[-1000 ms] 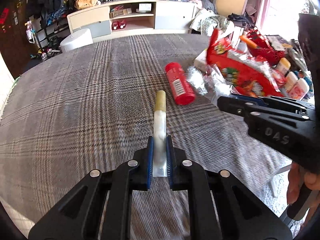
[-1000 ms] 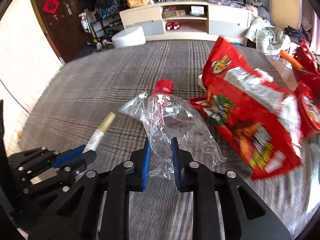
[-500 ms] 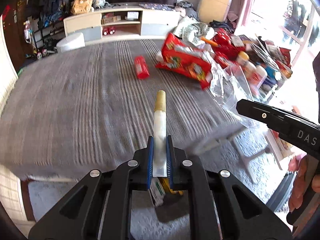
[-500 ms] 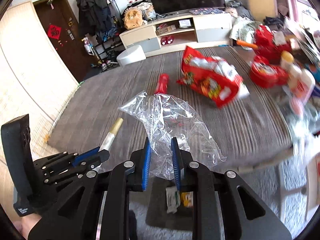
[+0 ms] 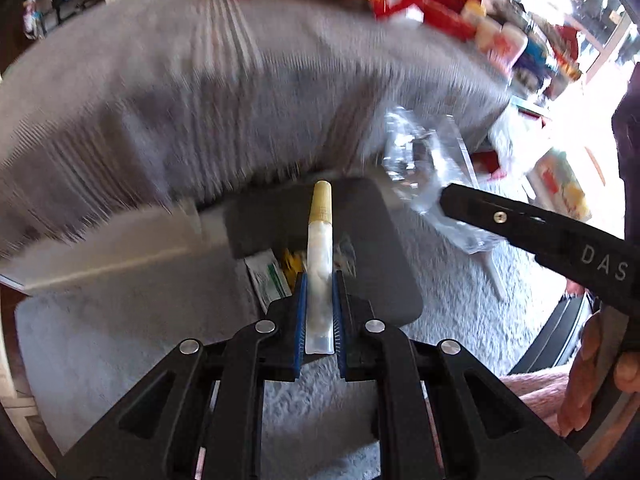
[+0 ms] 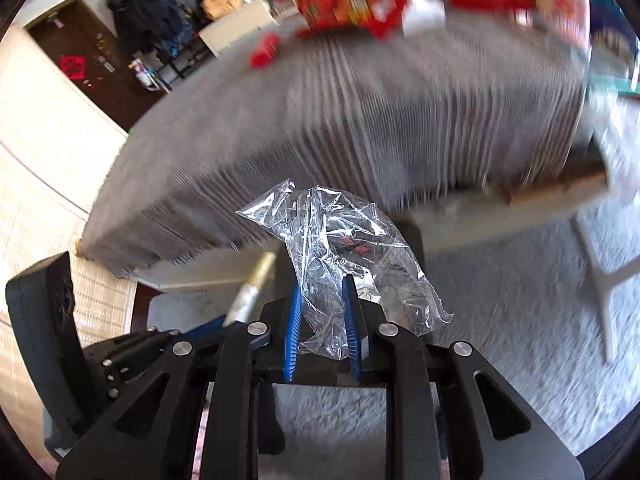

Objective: Collect trash
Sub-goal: 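Carry the bag and tube to the grey bin and open both tools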

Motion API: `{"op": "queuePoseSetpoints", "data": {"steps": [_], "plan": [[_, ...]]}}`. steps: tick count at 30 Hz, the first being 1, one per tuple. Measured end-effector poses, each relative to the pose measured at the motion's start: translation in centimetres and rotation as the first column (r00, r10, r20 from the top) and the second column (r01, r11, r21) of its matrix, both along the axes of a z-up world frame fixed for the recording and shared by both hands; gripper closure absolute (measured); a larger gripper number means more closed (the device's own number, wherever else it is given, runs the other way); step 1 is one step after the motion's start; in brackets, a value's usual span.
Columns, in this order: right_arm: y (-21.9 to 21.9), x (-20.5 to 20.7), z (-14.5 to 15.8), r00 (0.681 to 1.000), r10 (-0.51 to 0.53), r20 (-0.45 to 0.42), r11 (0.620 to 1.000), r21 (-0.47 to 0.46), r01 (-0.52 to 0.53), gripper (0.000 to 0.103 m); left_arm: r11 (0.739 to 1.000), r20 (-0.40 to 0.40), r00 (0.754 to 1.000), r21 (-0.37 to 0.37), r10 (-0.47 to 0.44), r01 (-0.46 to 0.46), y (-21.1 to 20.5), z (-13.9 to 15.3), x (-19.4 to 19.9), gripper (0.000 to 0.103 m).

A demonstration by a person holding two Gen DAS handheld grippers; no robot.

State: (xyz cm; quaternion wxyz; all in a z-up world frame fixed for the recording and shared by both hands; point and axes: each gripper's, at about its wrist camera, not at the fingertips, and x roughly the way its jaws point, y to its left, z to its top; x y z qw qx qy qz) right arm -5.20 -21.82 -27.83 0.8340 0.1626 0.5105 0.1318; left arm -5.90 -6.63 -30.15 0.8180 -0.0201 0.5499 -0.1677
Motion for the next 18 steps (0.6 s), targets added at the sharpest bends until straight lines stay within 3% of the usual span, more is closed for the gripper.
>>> {"op": "queuePoseSetpoints", "data": {"steps": [7, 13, 16, 18], "plan": [[0.4, 2.1, -6.0, 0.991, -0.041, -0.125, 0.999, -0.041, 0.036, 0.081, 0.999, -0.089, 0.995, 0.015, 0.041, -0.039, 0.3, -5.3, 2.1, 0.092], [0.4, 3.1, -7.5, 0.985, -0.074, -0.153, 0.997, -0.004, 0.074, 0.078, 1.000, -0.123, 0.992, 0.009, 0.027, -0.026, -0.3, -6.9, 2.8, 0.091], [0.6, 3.5, -7.7, 0.985, -0.082, -0.150, 0.997, -0.006, 0.082, 0.074, 0.999, -0.113, 0.993, 0.029, 0.029, -0.026, -0.3, -6.8, 2.9, 0.081], [0.6, 3.6, -7.7, 0.986, -0.090, -0.143, 0.996, -0.016, 0.088, 0.065, 0.999, -0.101, 0.994, 0.040, 0.031, -0.027, -0.4, -6.6, 2.9, 0.077]]}}
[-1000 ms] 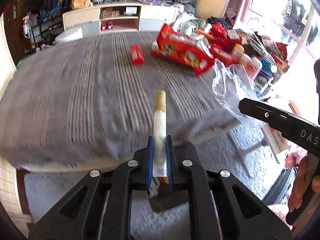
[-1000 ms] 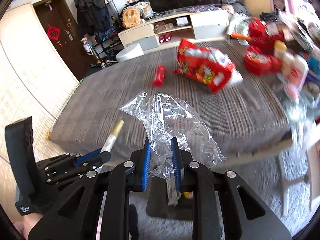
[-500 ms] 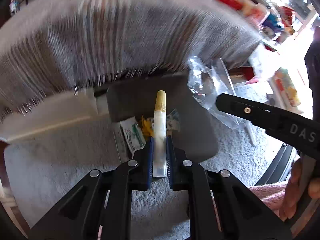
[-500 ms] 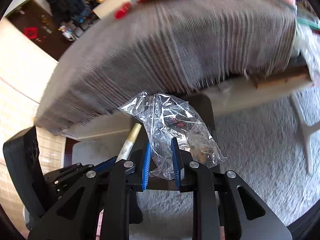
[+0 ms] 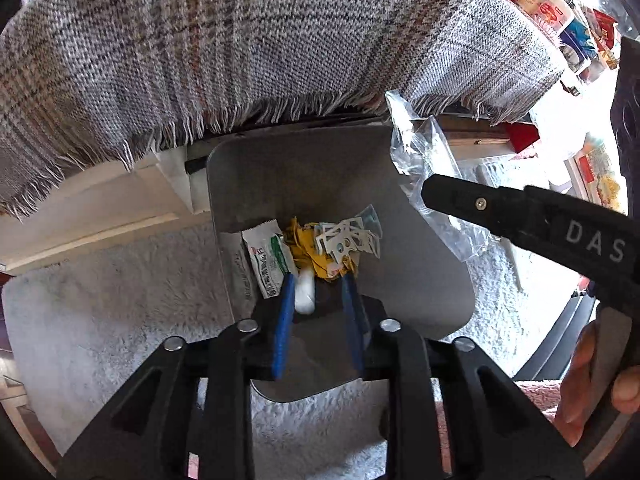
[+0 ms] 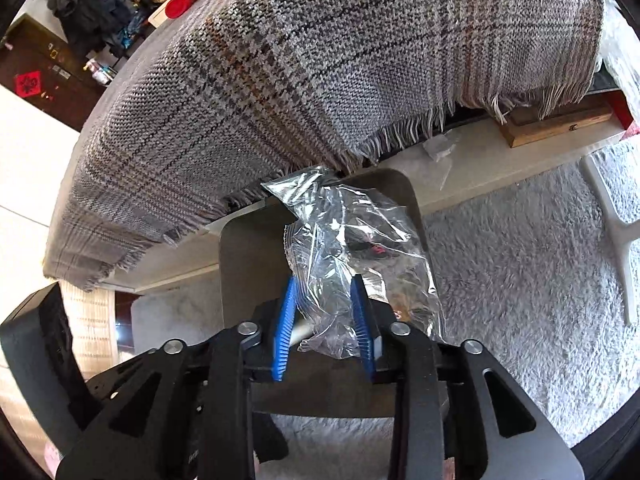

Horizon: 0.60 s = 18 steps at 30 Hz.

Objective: Collect trash
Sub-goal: 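Carry the bag and tube to the grey bin and open both tools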

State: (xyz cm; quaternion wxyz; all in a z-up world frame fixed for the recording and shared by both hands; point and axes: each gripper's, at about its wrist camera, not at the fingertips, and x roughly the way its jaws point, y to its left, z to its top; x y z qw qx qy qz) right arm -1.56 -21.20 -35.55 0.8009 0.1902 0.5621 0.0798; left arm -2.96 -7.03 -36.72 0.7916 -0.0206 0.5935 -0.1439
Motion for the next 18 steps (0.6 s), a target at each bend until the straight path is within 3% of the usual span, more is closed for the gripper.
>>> {"op": "queuePoseSetpoints", "data": {"steps": [5, 7, 8, 12, 13, 15, 18], "plan": [[-0.4, 0.1, 0.8, 1.000, -0.022, 0.013, 0.998, 0.057, 0.021, 0.052, 1.000, 0.014, 1.000, 0.009, 0.001, -0.001, 0.3, 0.4, -0.1, 0.069], [-0.4, 0.0, 1.2, 0.999, -0.025, 0.028, 0.999, 0.037, 0.024, 0.043, 1.000, 0.021, 1.000, 0.011, 0.009, -0.009, 0.7, 0.8, -0.2, 0.058], [-0.6, -0.1, 1.5, 0.999, -0.033, 0.038, 0.999, 0.023, 0.032, 0.034, 1.000, 0.024, 1.000, 0.010, 0.014, -0.015, 1.0, 1.0, -0.3, 0.055], [-1.7, -0.7, 3.1, 0.991, -0.084, 0.100, 0.996, -0.018, 0.086, 0.004, 1.000, 0.047, 0.999, 0.002, 0.008, -0.008, 1.9, 2.3, -0.7, 0.026], [-2.0, -0.8, 3.4, 0.989, -0.091, 0.117, 0.995, -0.030, 0.095, 0.004, 1.000, 0.050, 0.999, 0.014, 0.002, -0.002, 2.1, 2.4, -0.9, 0.020], [-3.2, -1.0, 4.0, 0.985, -0.103, 0.137, 0.993, -0.036, 0.109, 0.003, 0.999, 0.048, 0.999, 0.033, 0.003, -0.004, 2.6, 2.7, -1.0, 0.019], [-5.6, -1.3, 5.2, 0.980, -0.159, 0.120, 0.987, 0.049, 0.154, 0.003, 1.000, 0.041, 0.999, 0.007, 0.007, -0.008, 3.7, 4.4, -0.8, 0.019]]}}
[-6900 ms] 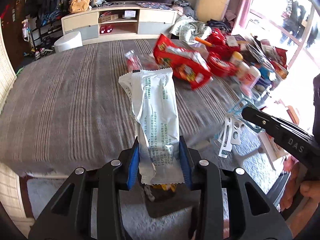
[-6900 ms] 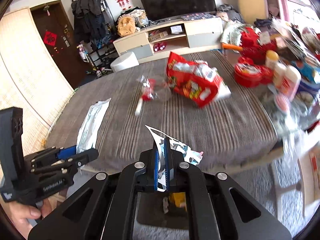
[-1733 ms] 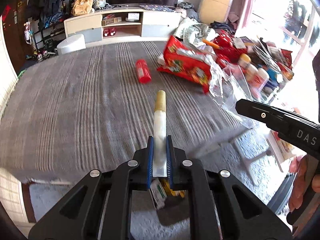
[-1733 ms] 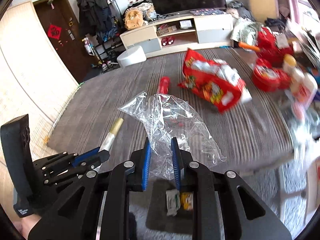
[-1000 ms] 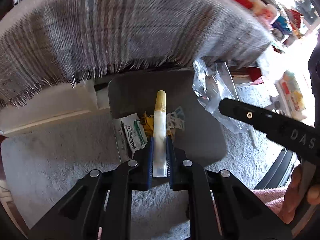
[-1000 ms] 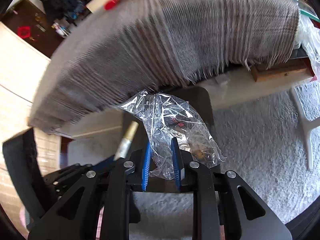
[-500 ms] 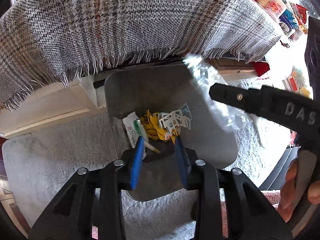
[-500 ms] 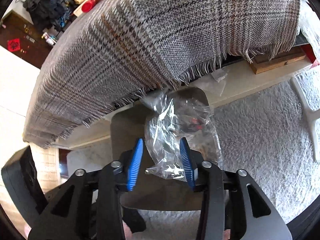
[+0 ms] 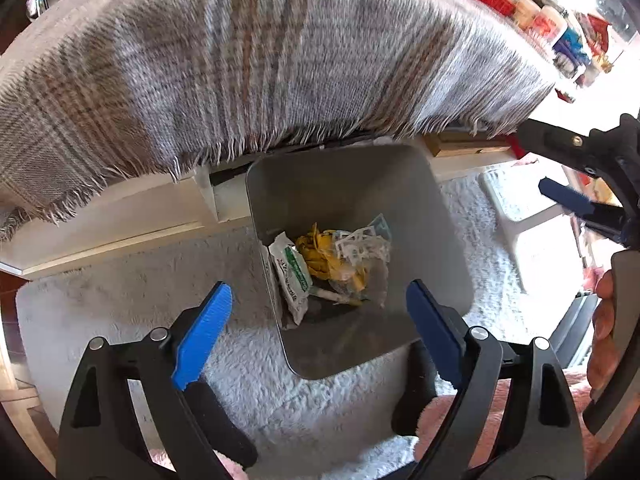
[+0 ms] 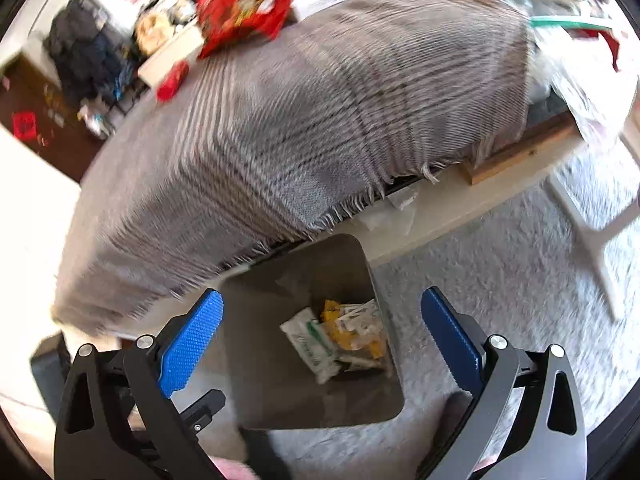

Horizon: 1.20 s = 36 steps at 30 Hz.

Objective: Collect trash
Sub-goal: 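Carry the bag and tube to the grey bin and open both tools, then grasp the red snack bag with the right tool while the left tool grasps the red cylinder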

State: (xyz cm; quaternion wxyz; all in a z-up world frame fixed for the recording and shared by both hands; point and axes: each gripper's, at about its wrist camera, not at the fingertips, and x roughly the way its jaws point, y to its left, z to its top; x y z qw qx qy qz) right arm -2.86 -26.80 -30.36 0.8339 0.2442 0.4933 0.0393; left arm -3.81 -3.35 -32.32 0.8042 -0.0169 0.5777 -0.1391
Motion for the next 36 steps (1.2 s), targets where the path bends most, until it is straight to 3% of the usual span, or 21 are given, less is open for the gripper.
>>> {"op": "queuePoseSetpoints", "data": {"steps": [3, 9, 16, 21, 25, 30, 36], "plan": [[-0.8, -0.1, 2.8, 0.999, 0.004, 0.035, 1.000, 0.013, -0.005, 0.003, 1.000, 0.068, 0.998, 0.000, 0.005, -0.004, 0.4, 3.9, 0.1, 0.013], [-0.8, 2.6, 10.8, 0.984, 0.076, 0.161, 0.992, -0.109, -0.059, 0.003, 0.999, 0.197, 0.980, 0.022, 0.034, -0.039, 0.2, 12.1, 3.5, 0.008], [-1.0, 8.7, 17.3, 0.954, 0.119, 0.274, 0.971, -0.232, -0.054, 0.003, 0.993, 0.246, 0.962, 0.004, 0.117, -0.121, 1.8, 16.9, 11.0, 0.008], [-2.0, 14.7, 16.7, 0.948, 0.106, 0.299, 0.972, -0.231, -0.035, 0.004, 0.988, 0.276, 0.950, 0.009, 0.149, -0.157, 1.6, 17.0, 17.4, 0.010], [-2.7, 17.8, 15.5, 0.948, 0.105, 0.300, 0.973, -0.228, -0.036, 0.012, 0.983, 0.279, 0.944, 0.008, 0.176, -0.185, 1.1, 16.3, 22.8, 0.024], [-2.5, 21.2, 13.5, 0.945, 0.116, 0.304, 0.965, -0.259, -0.036, 0.012, 0.968, 0.291, 0.929, 0.033, 0.229, -0.249, 1.2, 14.6, 27.7, 0.024], [-2.8, 22.5, 10.5, 0.951, 0.108, 0.290, 0.965, -0.262, -0.029, 0.008, 0.959, 0.238, 0.939, 0.072, 0.250, -0.273, 1.2, 11.3, 32.0, 0.024]]}}
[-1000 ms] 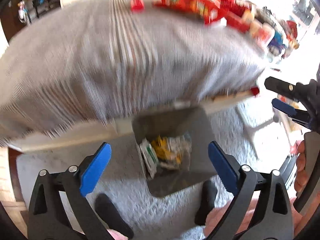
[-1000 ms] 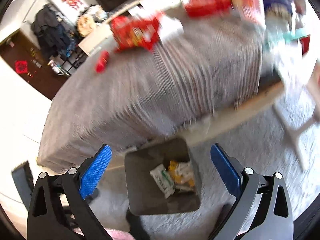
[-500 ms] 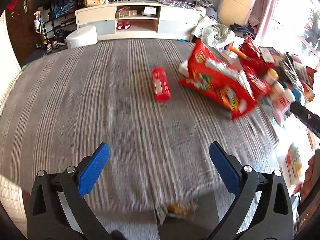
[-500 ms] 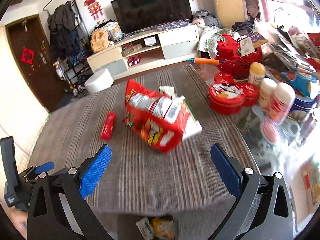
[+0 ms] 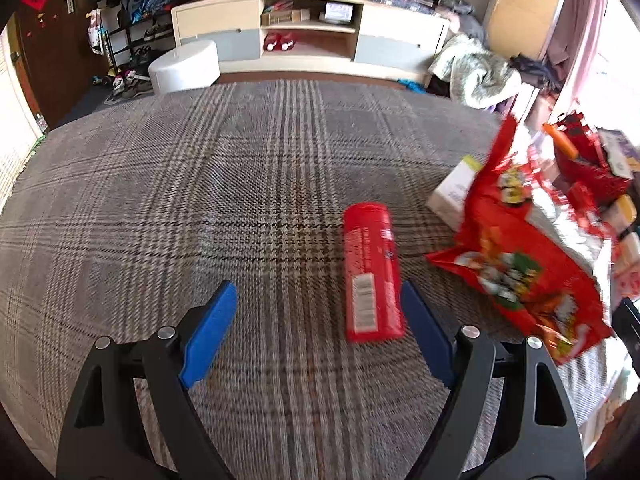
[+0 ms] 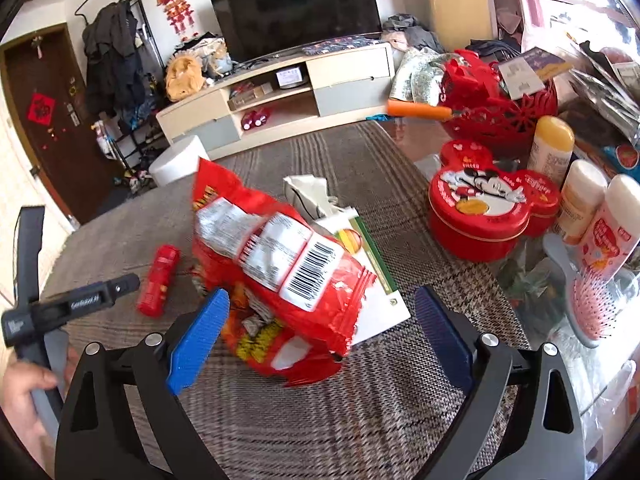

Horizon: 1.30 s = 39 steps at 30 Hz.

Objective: Collect trash
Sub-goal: 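Grasp the red snack bag with the right tool while the left tool grasps the red cylinder, then carry the snack bag and red cylinder down to the grey bin and open both tools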

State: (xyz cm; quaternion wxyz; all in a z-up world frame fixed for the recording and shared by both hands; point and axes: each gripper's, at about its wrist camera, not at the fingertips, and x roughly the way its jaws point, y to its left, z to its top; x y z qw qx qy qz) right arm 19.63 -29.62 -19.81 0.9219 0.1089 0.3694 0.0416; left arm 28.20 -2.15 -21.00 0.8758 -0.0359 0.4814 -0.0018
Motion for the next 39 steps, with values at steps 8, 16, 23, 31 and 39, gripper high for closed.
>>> {"op": "queuePoseSetpoints", "data": {"steps": [8, 16, 23, 31, 39], "plan": [[1.2, 0.7, -1.2, 0.998, 0.061, -0.002, 0.998, 0.010, -0.061, 0.016, 0.999, -0.010, 0.999, 0.007, -0.036, 0.036, -1.2, -1.3, 1.6, 0.023], [2.3, 1.1, -1.8, 0.992, 0.120, -0.031, 0.992, 0.042, -0.119, 0.057, 0.994, -0.039, 0.994, -0.050, -0.098, 0.096, -2.5, -1.9, 2.2, 0.061], [2.8, 1.0, -2.3, 0.987, 0.157, -0.040, 0.985, 0.077, -0.153, 0.077, 0.990, -0.024, 0.990, -0.043, -0.137, 0.135, -2.9, -2.1, 1.9, 0.071], [4.3, -0.5, -1.5, 0.974, 0.224, -0.042, 0.974, 0.049, -0.222, 0.088, 0.992, -0.010, 0.992, 0.000, -0.129, 0.129, -1.6, -1.3, -0.3, 0.071], [6.8, -4.6, 2.5, 0.969, 0.248, -0.019, 0.969, -0.009, -0.248, 0.093, 0.993, 0.010, 0.993, 0.011, -0.121, 0.121, -0.2, 2.2, -5.6, 0.071]]}}
